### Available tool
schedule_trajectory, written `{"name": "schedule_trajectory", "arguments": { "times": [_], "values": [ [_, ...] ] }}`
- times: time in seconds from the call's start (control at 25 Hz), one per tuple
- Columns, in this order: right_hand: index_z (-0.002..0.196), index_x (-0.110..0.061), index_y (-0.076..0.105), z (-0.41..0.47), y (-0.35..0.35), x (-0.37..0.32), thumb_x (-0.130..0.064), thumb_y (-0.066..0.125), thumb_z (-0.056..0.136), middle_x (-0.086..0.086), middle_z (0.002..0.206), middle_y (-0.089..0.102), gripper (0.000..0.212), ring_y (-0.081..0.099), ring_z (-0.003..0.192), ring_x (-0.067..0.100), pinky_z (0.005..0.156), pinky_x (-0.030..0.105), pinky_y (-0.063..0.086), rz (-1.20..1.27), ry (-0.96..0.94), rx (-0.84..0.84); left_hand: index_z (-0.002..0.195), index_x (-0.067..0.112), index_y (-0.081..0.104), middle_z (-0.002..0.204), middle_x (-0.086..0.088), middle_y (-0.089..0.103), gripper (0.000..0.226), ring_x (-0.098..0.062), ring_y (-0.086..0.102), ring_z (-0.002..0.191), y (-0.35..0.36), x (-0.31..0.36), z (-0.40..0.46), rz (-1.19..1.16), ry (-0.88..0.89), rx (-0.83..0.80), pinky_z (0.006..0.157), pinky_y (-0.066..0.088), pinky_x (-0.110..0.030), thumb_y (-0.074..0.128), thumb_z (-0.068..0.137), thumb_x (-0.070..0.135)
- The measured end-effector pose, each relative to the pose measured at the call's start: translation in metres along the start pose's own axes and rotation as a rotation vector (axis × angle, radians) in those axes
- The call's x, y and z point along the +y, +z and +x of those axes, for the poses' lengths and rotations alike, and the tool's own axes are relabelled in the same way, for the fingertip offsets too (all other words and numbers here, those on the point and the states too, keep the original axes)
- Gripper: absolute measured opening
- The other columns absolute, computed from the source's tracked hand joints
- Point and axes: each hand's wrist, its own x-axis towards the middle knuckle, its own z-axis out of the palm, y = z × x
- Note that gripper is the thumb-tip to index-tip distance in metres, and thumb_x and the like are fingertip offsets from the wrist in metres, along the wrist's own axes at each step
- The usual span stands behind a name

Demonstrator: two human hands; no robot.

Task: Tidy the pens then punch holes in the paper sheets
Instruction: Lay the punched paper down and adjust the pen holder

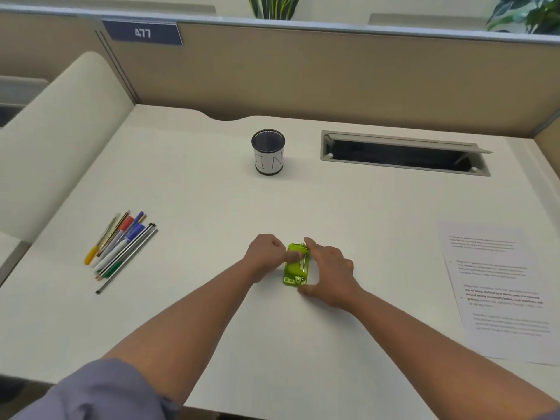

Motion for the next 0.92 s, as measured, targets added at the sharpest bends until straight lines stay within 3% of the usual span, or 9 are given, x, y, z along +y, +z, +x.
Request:
{"name": "schedule_trajectory", "arguments": {
  "times": [0.32, 0.4, 0.52, 0.6, 0.68, 0.8, 0.92],
  "values": [
    [0.155, -0.040, 0.012, 0.010, -0.003, -0.003, -0.053, 0.081, 0.062, -0.018, 0.150, 0.041, 0.117, 0.025, 0.142, 0.017, 0.098, 0.043, 0.026, 0.002, 0.052, -0.014, 0.075, 0.015, 0.053, 0.071, -0.003, 0.049, 0.051, -0.018, 0.043, 0.056, -0.002, 0.005, 0.007, 0.056, -0.051, -0.018, 0.058, 0.037, -0.031, 0.099, 0.059, 0.032],
    [0.156, -0.039, 0.013, 0.010, -0.002, -0.002, -0.052, 0.083, 0.061, -0.019, 0.150, 0.041, 0.118, 0.025, 0.141, 0.016, 0.098, 0.043, 0.026, 0.010, 0.049, -0.014, 0.080, 0.014, 0.053, 0.077, -0.003, 0.055, 0.054, -0.019, 0.049, 0.065, 0.001, 0.004, 0.008, 0.142, -0.052, 0.029, 0.062, 0.040, -0.032, 0.098, 0.060, 0.035],
    [0.155, -0.040, 0.014, 0.012, -0.003, -0.003, -0.052, 0.084, 0.059, -0.021, 0.150, 0.040, 0.119, 0.025, 0.140, 0.015, 0.095, 0.042, 0.025, 0.012, 0.055, -0.025, 0.094, 0.015, 0.054, 0.097, -0.001, 0.063, 0.054, -0.021, 0.059, 0.084, 0.009, 0.004, 0.006, 0.449, 0.008, 0.145, 0.066, 0.041, -0.031, 0.090, 0.066, 0.045],
    [0.154, -0.042, 0.015, 0.011, -0.004, -0.003, -0.054, 0.083, 0.059, -0.021, 0.152, 0.038, 0.118, 0.025, 0.139, 0.016, 0.093, 0.042, 0.025, -0.004, 0.040, -0.027, 0.099, 0.014, 0.058, 0.103, -0.002, 0.067, 0.053, -0.023, 0.062, 0.090, 0.011, 0.008, 0.004, 0.497, 0.028, 0.156, 0.068, 0.044, -0.032, 0.088, 0.068, 0.043],
    [0.153, -0.043, 0.015, 0.010, -0.004, -0.003, -0.055, 0.082, 0.060, -0.020, 0.153, 0.037, 0.116, 0.025, 0.140, 0.016, 0.092, 0.041, 0.025, -0.010, 0.035, -0.024, 0.096, 0.012, 0.061, 0.097, -0.004, 0.067, 0.051, -0.023, 0.062, 0.085, 0.008, 0.011, 0.004, 0.410, 0.017, 0.129, 0.069, 0.047, -0.034, 0.090, 0.066, 0.041],
    [0.152, -0.047, 0.011, 0.008, -0.005, -0.004, -0.054, 0.082, 0.061, -0.020, 0.153, 0.037, 0.116, 0.024, 0.140, 0.016, 0.092, 0.040, 0.023, 0.003, 0.029, -0.022, 0.073, 0.014, 0.055, 0.076, -0.006, 0.058, 0.040, -0.023, 0.055, 0.069, 0.009, 0.007, 0.000, 0.226, 0.006, 0.098, 0.067, 0.048, -0.036, 0.090, 0.066, 0.032],
    [0.153, -0.051, 0.001, 0.003, -0.004, -0.004, -0.055, 0.080, 0.060, -0.017, 0.152, 0.040, 0.122, 0.022, 0.143, 0.014, 0.095, 0.039, 0.022, 0.028, 0.026, -0.034, 0.065, 0.013, 0.050, 0.073, -0.010, 0.056, 0.036, -0.027, 0.059, 0.069, 0.012, 0.001, -0.007, 0.048, -0.043, 0.135, 0.075, 0.061, -0.044, 0.085, 0.069, 0.015]
  ]
}}
